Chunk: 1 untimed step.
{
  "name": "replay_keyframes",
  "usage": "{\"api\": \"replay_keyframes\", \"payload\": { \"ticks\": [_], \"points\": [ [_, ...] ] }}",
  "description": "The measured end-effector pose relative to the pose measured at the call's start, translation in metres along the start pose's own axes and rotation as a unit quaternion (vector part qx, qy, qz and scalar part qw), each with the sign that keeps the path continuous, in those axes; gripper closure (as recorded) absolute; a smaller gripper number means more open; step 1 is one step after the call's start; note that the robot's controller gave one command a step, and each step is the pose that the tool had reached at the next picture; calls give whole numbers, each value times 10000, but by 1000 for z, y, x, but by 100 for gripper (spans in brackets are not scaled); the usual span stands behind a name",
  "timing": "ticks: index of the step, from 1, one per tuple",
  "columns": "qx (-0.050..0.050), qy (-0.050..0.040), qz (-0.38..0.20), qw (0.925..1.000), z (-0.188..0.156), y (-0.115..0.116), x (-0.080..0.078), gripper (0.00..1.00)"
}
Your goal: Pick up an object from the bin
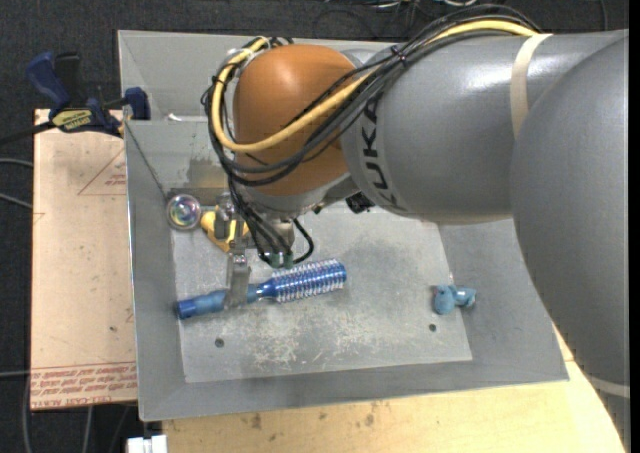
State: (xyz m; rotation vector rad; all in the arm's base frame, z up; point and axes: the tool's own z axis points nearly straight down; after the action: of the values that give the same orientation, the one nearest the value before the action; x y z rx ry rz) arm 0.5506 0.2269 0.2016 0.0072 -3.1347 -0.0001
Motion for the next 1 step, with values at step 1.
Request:
{"api": "replay_keyframes", "payload": {
  "ticks": [1],
  "points": [
    [6,-4,-332,9995,118,-40,34,0]
  ]
}}
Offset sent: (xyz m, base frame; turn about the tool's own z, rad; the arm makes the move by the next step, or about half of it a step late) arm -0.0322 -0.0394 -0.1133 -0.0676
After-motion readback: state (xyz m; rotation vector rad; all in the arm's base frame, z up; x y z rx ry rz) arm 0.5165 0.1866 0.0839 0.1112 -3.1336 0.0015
